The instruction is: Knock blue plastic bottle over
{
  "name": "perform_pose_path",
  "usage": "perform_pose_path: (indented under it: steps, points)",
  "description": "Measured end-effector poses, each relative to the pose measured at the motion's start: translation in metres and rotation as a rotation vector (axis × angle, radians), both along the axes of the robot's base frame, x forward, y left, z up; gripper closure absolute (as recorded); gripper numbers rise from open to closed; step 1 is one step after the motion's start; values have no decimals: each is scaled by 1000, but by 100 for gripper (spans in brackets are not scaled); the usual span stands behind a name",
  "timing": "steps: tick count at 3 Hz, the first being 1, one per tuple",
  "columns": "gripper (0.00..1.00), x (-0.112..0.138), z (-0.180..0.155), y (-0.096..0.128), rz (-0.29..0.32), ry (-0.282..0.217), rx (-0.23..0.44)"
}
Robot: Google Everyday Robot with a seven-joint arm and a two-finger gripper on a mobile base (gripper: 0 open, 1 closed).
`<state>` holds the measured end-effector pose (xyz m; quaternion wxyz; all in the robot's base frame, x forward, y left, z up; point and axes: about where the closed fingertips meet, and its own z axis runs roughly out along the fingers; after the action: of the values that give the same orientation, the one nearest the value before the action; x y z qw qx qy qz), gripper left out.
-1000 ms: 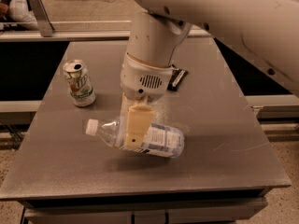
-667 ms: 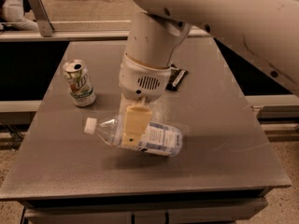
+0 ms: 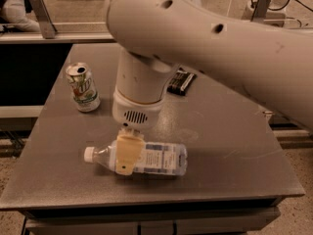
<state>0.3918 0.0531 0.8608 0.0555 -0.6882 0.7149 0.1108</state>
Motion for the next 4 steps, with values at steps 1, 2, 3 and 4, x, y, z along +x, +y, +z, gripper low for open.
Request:
perform_pose_path:
  steps: [1,2,3,4]
  points:
    - [0,0,-2,-1,-57,5,-9]
    - [0,-1,-1,-1,-57,3,-9]
    - [0,4,3,-24,-51,-4,28]
    - [0,24,17,-88,-76,-51,107]
